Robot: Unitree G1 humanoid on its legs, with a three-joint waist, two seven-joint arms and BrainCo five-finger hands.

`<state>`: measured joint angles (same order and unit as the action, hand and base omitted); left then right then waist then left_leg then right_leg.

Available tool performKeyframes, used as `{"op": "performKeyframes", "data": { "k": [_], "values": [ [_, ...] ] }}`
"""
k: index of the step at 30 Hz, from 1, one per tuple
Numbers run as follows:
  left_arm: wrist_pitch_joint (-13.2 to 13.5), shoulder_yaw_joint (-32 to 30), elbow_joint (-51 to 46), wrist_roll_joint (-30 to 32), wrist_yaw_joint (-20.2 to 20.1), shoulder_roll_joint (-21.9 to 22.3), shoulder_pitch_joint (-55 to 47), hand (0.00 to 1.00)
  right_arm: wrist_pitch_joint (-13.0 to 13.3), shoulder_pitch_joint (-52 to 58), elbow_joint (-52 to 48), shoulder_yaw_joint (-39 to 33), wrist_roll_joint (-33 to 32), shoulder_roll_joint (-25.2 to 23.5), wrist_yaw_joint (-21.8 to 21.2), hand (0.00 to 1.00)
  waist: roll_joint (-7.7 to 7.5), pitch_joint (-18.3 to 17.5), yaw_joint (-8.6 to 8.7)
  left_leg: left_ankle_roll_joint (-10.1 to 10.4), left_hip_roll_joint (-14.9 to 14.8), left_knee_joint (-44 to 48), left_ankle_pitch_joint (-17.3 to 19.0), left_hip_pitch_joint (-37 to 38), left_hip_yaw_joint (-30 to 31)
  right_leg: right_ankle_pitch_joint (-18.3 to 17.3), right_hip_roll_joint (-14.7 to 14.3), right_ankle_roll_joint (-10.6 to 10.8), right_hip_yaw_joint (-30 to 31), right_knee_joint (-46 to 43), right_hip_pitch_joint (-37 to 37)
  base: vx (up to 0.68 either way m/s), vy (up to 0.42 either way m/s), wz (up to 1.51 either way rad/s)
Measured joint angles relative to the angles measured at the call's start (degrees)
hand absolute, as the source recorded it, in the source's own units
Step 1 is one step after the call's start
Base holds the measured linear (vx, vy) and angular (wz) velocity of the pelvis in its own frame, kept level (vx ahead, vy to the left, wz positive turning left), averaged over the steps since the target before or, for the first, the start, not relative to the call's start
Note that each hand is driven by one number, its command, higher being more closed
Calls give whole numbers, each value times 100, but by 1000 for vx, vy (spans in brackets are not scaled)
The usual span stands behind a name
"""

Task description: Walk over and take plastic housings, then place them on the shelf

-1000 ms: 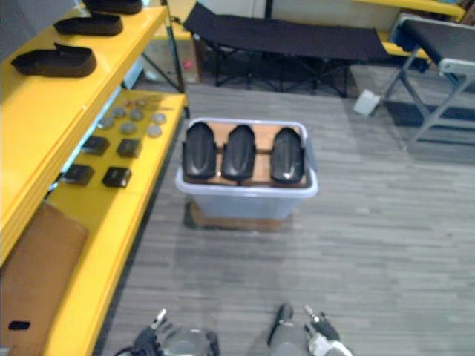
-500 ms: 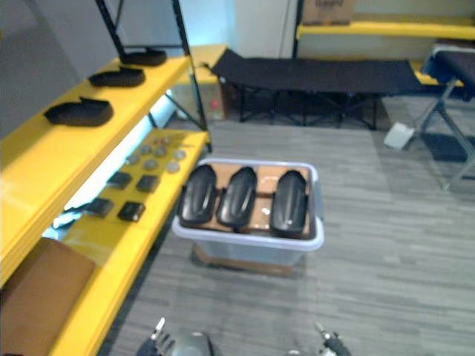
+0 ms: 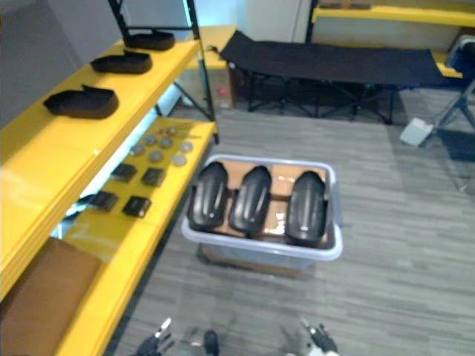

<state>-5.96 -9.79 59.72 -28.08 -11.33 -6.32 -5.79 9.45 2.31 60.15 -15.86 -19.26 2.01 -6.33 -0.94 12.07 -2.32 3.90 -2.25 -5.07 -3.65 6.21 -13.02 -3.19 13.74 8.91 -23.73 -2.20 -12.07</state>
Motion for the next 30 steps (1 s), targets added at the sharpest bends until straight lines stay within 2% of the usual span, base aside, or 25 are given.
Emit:
{"op": "performKeyframes", "data": {
  "k": [2,5,10,13,16,21,24,26,28,30],
  "values": [
    [8,130,1,3,7,-59,-40,0,104,-28,-516,473,-6,27,0,0,-27,15,3,-9,-2,-2,-19,1,3,-19,1,-33,4,-11,1,-59,12,0],
    [17,263,-13,175,133,-175,-42,0,170,-131,-1885,1072,24,51,153,0,-126,22,2,-18,-1,-6,-31,-2,-2,-24,6,-37,19,16,3,-44,23,0],
    [87,437,-80,235,243,-332,-243,0,186,-331,-3498,1130,97,223,436,0,-279,-33,-9,-17,6,-6,-27,-16,-17,-3,10,-22,30,69,1,-3,14,0],
    [184,432,-224,599,345,-338,-428,0,198,-438,-4050,956,75,457,564,0,-330,-66,-7,-17,-2,-4,-27,-18,-63,106,-22,9,55,117,-16,46,7,-7],
    [221,430,-235,695,345,-338,-512,0,166,-618,-4076,855,-93,664,653,0,-339,-72,-4,-8,-21,-3,-21,4,-151,154,-49,-11,107,189,-26,27,6,-11],
    [208,374,-241,1188,335,-381,-598,0,-117,-1067,-3525,857,-264,981,859,0,-342,-39,-21,2,-25,-4,-5,60,-138,148,-58,-20,99,206,-91,-10,2,-1],
    [220,357,-479,1337,290,-403,-516,0,-204,-1975,-3010,685,-481,1333,1223,0,-405,222,-74,2,-74,29,-109,-395,14,142,-94,-107,23,110,327,-103,4,18],
    [264,344,-657,1298,176,-471,-335,0,-204,-2694,-2708,543,-632,1654,1456,0,-443,619,-172,-37,-146,34,-231,-710,75,221,-162,-183,17,36,640,-92,7,17],
    [390,331,-831,1165,102,-570,-41,0,-202,-3456,-2453,349,-855,2049,1738,0,-584,1226,-318,-40,-238,222,-349,-1193,209,365,-249,-211,-75,-16,966,-116,1,29],
    [472,364,-928,1025,99,-629,140,0,-205,-3831,-2253,357,-930,2314,1944,0,-649,1487,-370,-74,-256,496,-337,-1553,381,394,-268,-226,-189,-49,1120,-62,5,35]
  ]
}}
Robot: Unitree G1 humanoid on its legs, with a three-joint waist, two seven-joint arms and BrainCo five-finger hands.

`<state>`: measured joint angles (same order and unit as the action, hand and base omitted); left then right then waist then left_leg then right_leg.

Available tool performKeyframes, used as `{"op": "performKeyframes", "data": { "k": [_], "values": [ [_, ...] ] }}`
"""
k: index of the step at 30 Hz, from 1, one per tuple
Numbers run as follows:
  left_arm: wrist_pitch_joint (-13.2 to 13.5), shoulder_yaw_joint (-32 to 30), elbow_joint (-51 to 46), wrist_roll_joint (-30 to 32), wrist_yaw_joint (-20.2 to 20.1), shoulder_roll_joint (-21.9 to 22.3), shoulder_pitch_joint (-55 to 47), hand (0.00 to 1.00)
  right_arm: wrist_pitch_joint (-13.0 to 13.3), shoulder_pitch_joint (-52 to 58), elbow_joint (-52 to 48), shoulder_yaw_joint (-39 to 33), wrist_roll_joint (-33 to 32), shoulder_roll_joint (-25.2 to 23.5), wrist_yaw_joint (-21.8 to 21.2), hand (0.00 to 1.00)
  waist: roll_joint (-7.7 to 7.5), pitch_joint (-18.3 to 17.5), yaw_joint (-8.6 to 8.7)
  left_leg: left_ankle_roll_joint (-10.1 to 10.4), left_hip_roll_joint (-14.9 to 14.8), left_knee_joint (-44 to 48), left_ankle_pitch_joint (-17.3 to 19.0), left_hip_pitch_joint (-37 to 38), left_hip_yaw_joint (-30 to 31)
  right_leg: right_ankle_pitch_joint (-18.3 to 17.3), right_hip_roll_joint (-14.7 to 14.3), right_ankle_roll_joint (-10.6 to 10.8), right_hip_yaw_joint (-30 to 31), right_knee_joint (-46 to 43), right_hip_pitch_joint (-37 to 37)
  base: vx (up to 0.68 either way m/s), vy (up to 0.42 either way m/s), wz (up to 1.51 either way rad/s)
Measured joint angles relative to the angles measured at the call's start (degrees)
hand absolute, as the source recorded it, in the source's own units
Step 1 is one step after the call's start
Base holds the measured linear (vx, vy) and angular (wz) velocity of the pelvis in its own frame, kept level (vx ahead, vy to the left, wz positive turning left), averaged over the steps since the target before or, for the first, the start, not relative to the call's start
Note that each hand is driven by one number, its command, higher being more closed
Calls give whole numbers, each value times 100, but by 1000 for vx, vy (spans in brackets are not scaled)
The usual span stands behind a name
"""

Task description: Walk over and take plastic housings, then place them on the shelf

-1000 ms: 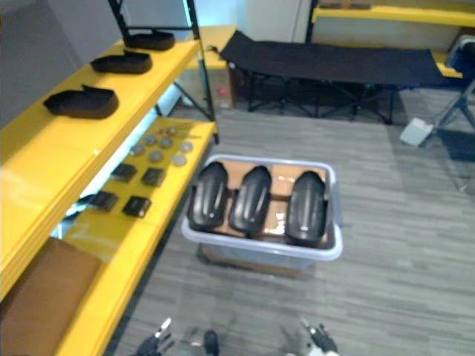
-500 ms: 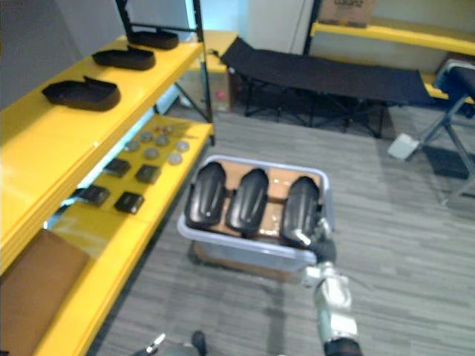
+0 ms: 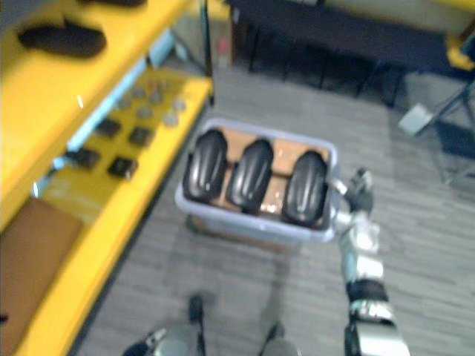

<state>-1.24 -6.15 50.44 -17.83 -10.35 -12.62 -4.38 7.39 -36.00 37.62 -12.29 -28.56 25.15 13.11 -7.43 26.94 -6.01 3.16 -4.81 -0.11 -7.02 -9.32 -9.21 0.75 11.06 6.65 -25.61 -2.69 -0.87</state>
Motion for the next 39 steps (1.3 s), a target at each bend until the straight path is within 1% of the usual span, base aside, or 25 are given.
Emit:
{"op": "performKeyframes", "data": {
  "k": [2,3,4,5,6,8,9,10,11,13,16,17,19,21,24,26,28,29,32,34,36,39],
  "values": [
    [70,36,-23,-80,2,8,57,0,-31,-339,287,11,-7,133,257,0,12,27,-34,-29,-11,310,108,-392,102,0,0,-2,-52,-76,209,-7,25,28],
    [119,57,-25,-161,3,6,60,0,-45,-468,408,15,-27,164,341,0,16,29,-79,-38,-18,433,168,-502,115,0,0,-2,-51,-87,266,21,27,13],
    [148,72,-24,-200,3,22,103,0,-56,-589,496,37,-58,298,424,0,77,67,-135,-45,-29,651,265,-663,199,0,-6,-2,-70,-99,303,19,23,12],
    [158,83,-25,-199,2,36,141,0,-64,-654,556,56,-58,409,474,0,131,101,-134,-53,-31,763,311,-741,255,0,-12,-2,-106,-115,304,-9,26,19],
    [186,109,-17,-200,4,67,198,0,-144,-814,656,82,-90,620,582,0,213,148,-165,-50,-50,926,379,-910,310,-5,-17,-10,-109,-195,402,-44,40,16],
    [231,222,-1,-253,4,86,276,0,-173,-1098,809,171,-113,927,726,0,310,202,-198,-50,-69,1081,436,-1194,364,-22,-18,-36,-107,-302,635,-68,49,7],
    [233,249,-1,-261,4,88,305,0,-207,-1161,869,184,-112,1016,773,0,336,217,-217,-40,-69,1091,442,-1242,372,-29,-14,-46,-106,-333,695,-64,40,4],
    [236,285,29,-262,4,97,374,0,-309,-1278,1011,239,-110,1171,879,0,403,259,-262,-41,-74,1149,442,-1326,388,-55,-9,-86,-103,-399,772,-62,37,4],
    [237,300,33,-270,7,117,406,0,-386,-1344,1102,277,-97,1248,1002,0,447,279,-271,-57,-80,1223,456,-1392,412,-86,-6,-121,-104,-455,820,-61,35,2],
    [249,360,48,-467,16,172,447,0,-418,-1484,1250,283,-97,1325,1325,0,536,325,-274,-69,-108,1346,471,-1551,454,-162,-1,-229,-99,-636,983,-60,30,4],
    [322,503,41,-515,16,188,465,0,-540,-1518,1377,281,-97,1529,1647,0,640,360,-278,-105,-126,1474,458,-1743,534,-245,13,-213,-103,-844,1172,-43,14,6],
    [324,526,60,-622,15,199,470,0,-552,-1560,1456,280,-97,1566,1781,0,655,358,-276,-105,-131,1497,456,-1775,539,-291,30,-175,-95,-925,1228,0,0,0],
    [329,527,79,-661,14,209,477,0,-579,-1579,1488,277,-97,1636,1916,0,666,364,-275,-100,-156,1525,453,-1818,543,-352,40,-188,-83,-1056,1313,0,0,0],
    [328,552,90,-694,15,211,483,0,-626,-1579,1506,275,-98,1751,1957,0,691,363,-273,-88,-160,1526,445,-1829,540,-424,74,-164,-64,-1190,1387,0,0,0],
    [330,731,215,-712,18,212,597,0,-759,-1598,1507,270,5,1966,1956,0,834,377,-271,-83,-163,1538,433,-1866,534,-509,112,-188,-23,-1374,1505,-6,-1,-2],
    [335,753,254,-717,15,232,662,0,-803,-1597,1563,271,15,1995,1951,0,916,390,-271,-78,-177,1525,415,-1897,507,-518,117,-188,27,-1439,1603,-13,-6,-9],
    [364,781,274,-818,14,244,667,0,-894,-1598,1634,271,17,1996,1934,0,957,383,-269,-80,-179,1515,403,-1929,460,-548,147,-170,69,-1523,1706,2,-7,-9],
    [374,890,281,-884,12,250,667,0,-946,-1597,1721,271,25,2002,1925,0,984,380,-259,-82,-176,1517,398,-1972,452,-569,166,-157,79,-1579,1776,8,-9,-6],
    [410,966,286,-940,2,245,670,0,-1112,-1597,1907,283,138,2006,1800,0,1004,381,-266,-80,-169,1543,394,-2078,429,-619,200,-160,118,-1690,1926,3,-3,-2],
    [459,977,297,-1008,1,251,670,0,-1139,-1597,2003,288,263,2006,1802,0,1012,384,-282,-80,-168,1578,394,-2135,444,-656,216,-170,115,-1765,1994,9,-5,4],
    [484,982,325,-1109,1,289,699,0,-1125,-1605,2005,300,290,2041,1801,0,1089,397,-281,-82,-164,1667,400,-2237,537,-703,224,-183,55,-1848,2034,6,-9,14],
    [496,983,371,-1151,-2,349,732,0,-1117,-1744,2008,565,433,2060,1800,0,1173,404,-342,-75,-163,1779,405,-2401,584,-841,292,-199,47,-2148,2242,-30,-20,8]
  ]
}}
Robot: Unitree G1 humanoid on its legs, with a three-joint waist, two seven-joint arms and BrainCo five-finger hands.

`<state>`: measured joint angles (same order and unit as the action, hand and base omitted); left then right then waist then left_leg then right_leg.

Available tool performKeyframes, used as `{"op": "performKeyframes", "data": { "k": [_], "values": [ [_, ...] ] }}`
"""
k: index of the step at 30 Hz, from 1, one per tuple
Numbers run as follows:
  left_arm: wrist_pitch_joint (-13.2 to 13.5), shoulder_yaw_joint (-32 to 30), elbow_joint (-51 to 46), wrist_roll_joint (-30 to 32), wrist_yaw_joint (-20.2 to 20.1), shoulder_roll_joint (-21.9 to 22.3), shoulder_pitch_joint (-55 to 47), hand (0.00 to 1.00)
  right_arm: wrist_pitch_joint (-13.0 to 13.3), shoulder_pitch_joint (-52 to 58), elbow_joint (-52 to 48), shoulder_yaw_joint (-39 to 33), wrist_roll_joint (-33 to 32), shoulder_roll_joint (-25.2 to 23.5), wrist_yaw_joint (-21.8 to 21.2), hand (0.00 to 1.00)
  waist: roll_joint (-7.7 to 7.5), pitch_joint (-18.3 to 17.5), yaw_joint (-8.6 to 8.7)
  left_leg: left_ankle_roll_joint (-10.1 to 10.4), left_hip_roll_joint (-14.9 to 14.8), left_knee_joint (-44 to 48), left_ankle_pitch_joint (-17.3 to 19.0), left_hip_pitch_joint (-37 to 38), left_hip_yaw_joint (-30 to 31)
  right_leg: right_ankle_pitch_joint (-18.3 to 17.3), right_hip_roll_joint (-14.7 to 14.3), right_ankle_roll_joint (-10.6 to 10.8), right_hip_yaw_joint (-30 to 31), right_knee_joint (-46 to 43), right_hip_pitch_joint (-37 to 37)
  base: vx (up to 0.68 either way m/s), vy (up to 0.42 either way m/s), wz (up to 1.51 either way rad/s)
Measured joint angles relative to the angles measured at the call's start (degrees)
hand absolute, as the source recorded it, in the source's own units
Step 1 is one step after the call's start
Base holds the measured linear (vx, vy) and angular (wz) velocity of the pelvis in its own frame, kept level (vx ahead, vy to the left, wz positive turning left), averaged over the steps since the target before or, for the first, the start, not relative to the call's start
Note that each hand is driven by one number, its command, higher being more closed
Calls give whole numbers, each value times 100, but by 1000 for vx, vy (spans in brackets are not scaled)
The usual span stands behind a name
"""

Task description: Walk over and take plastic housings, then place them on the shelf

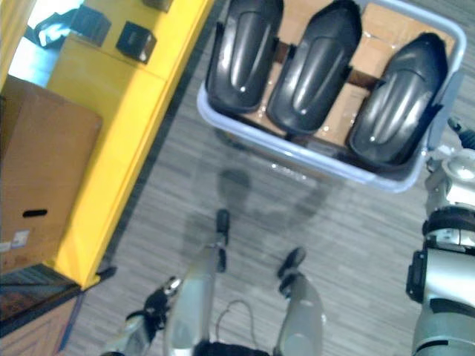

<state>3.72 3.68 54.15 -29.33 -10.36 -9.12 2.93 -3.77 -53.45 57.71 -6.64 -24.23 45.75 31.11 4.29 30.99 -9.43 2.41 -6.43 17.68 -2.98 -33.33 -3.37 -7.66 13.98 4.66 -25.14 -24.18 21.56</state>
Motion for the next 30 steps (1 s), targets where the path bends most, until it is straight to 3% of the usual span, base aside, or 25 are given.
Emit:
{"op": "performKeyframes", "data": {
  "k": [5,8,16,17,24,27,29,30],
  "values": [
    [124,213,0,-12,-69,83,59,0,-95,-245,-1,456,275,69,0,0,242,-16,-203,33,8,112,-9,-161,69,-187,94,-36,5,-376,255,-51,-27,5],
    [146,215,3,-140,-184,82,64,0,-188,-372,-1,472,311,106,0,0,251,-13,-239,41,-5,196,-15,-333,120,-239,103,-66,-6,-515,426,-5,-14,4],
    [236,215,-5,-422,-208,138,74,0,-851,-431,47,737,557,160,39,0,323,-3,-270,25,15,524,46,-705,224,-404,241,-79,-32,-935,749,5,-4,5],
    [249,215,-16,-451,-218,150,78,0,-927,-458,47,736,590,170,98,100,327,-1,-292,29,23,566,58,-741,236,-438,293,-79,-29,-1017,794,-11,10,5],
    [364,214,-130,-617,-220,199,82,0,-1323,-549,36,848,701,344,265,100,344,1,-403,43,20,672,75,-889,276,-595,361,-117,-22,-1309,987,-2,0,1],
    [372,213,-143,-685,-220,209,82,0,-1647,-549,14,915,1106,433,168,100,344,0,-401,47,36,675,71,-910,267,-647,402,-120,-12,-1394,1041,24,-12,1],
    [370,213,-167,-831,-222,221,81,0,-2021,-566,40,985,1410,412,-81,100,344,0,-406,51,37,685,71,-917,280,-681,408,-119,-13,-1445,1053,45,-28,4],
    [371,213,-169,-855,-222,224,81,0,-2047,-565,55,1013,1440,404,-94,100,344,0,-407,51,37,687,71,-919,281,-684,408,-120,-14,-1450,1057,49,-32,3]
  ]
}}
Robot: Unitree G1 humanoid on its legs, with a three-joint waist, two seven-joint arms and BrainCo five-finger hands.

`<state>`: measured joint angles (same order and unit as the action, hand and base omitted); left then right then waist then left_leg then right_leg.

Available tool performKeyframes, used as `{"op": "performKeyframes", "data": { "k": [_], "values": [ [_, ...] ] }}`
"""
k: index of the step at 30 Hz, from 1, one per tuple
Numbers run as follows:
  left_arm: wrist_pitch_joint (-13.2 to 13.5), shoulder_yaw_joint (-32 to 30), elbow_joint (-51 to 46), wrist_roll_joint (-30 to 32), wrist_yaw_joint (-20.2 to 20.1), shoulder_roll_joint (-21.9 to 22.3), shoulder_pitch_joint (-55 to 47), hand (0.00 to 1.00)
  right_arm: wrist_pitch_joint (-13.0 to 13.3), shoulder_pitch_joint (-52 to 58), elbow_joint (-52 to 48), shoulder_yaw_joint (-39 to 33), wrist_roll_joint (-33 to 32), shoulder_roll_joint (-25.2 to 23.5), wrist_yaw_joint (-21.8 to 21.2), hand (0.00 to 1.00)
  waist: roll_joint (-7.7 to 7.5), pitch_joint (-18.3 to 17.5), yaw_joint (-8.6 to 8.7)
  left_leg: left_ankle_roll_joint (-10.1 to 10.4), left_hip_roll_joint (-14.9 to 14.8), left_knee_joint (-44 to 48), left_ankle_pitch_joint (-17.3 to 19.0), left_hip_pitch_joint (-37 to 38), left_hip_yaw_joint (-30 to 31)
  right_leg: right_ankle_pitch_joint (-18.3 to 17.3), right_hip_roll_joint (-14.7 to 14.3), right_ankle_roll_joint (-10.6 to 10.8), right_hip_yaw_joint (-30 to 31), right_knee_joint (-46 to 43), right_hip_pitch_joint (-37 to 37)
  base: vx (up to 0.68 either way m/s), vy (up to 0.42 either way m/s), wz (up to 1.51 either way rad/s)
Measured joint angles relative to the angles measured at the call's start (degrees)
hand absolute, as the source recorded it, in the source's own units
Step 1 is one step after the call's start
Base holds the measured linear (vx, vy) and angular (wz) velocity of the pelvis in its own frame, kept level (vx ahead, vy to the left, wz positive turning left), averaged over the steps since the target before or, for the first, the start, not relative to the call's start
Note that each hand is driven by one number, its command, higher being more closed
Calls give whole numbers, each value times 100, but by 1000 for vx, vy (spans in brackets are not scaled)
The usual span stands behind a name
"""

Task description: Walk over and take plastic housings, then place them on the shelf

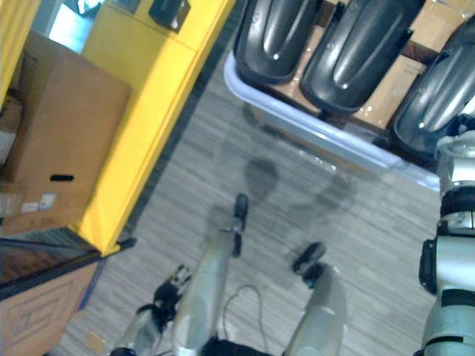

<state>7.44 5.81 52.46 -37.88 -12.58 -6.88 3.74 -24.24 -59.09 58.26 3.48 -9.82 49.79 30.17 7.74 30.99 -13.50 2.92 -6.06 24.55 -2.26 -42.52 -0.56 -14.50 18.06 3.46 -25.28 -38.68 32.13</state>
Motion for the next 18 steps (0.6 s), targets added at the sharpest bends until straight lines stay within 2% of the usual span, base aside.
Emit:
{"op": "performKeyframes", "data": {
  "k": [2,7,11,14,17,18],
  "values": [
    [1,0,-11,-134,-29,7,0,0,-137,-17,66,167,285,2,-57,100,0,0,-3,21,-7,58,16,-70,8,-17,11,-20,0,-77,78,52,-30,0],
    [5,-8,-101,-496,-208,26,1,0,-248,-81,104,320,617,4,-277,100,1,-1,-8,42,-35,355,125,-215,23,-117,55,-34,17,-296,173,23,-9,-1],
    [-2,-73,-195,-543,-264,50,0,0,-226,-70,135,329,631,-4,-250,100,1,-1,-2,13,-48,572,233,-341,96,-175,64,-33,-15,-404,195,-2,-1,2],
    [-4,-100,-193,-685,-300,76,0,0,-96,-54,141,329,674,-21,-168,100,0,0,-2,1,-40,623,250,-365,103,-173,75,-26,-18,-416,190,0,0,0],
    [-1,-275,-192,-732,-390,160,-1,0,324,-11,132,348,885,-120,70,100,-5,3,1,-15,-64,717,279,-368,101,-165,56,-19,-8,-424,162,8,-7,-3],
    [1,-297,-192,-733,-391,172,-2,0,348,-11,128,354,898,-122,93,100,-5,3,3,-14,-66,722,279,-368,101,-164,55,-17,-8,-424,161,8,-20,-5]
  ]
}}
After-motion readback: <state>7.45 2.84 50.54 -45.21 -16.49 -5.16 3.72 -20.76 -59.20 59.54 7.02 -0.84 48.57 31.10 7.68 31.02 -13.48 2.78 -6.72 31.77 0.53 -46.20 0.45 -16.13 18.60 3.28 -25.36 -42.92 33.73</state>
